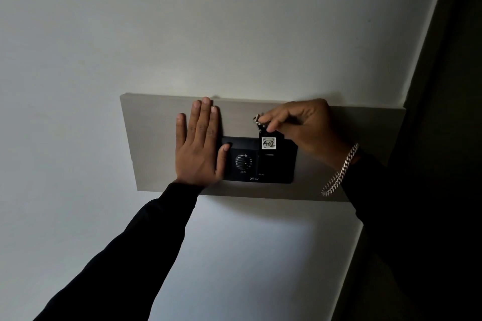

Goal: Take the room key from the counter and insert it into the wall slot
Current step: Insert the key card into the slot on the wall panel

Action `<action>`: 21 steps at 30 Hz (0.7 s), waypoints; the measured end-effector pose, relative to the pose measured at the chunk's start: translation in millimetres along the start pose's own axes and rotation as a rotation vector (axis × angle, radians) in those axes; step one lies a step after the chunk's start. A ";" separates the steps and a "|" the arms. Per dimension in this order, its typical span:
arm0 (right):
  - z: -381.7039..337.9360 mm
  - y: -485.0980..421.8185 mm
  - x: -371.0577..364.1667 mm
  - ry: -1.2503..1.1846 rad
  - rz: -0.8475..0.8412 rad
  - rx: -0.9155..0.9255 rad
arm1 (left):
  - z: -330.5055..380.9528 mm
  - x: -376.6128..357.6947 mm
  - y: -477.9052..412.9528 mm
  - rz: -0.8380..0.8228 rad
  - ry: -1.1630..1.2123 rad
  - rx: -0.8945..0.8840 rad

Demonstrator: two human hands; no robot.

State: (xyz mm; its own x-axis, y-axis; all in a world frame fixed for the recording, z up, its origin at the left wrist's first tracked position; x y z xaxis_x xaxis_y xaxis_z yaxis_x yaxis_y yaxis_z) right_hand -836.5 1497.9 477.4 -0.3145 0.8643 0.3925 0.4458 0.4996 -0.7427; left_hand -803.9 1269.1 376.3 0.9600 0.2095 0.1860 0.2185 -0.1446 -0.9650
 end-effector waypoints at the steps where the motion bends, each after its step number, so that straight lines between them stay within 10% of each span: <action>1: 1.0 0.2 0.2 -0.025 0.012 -0.021 | 0.0 0.3 -0.3 0.000 0.001 -0.001; 21: -9.7 -2.7 7.0 0.426 0.082 -0.023 | -0.2 -2.1 0.5 -0.012 -0.015 0.006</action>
State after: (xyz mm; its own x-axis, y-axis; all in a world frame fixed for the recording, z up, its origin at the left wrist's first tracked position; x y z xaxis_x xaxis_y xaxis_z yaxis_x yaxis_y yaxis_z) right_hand -831.8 1503.1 487.4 0.0941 0.8459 0.5250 0.4746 0.4255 -0.7705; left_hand -805.8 1268.4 375.4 0.9544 0.2260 0.1952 0.2294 -0.1366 -0.9637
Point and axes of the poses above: each hand's wrist, its own y-axis away from the middle knuckle, its own x-axis out of the back of the hand, z = x × y, the point moved 1 cm from there along -y, towards the middle knuckle, and after that the axes turned 2 degrees about -x, right-handed, at the moved point
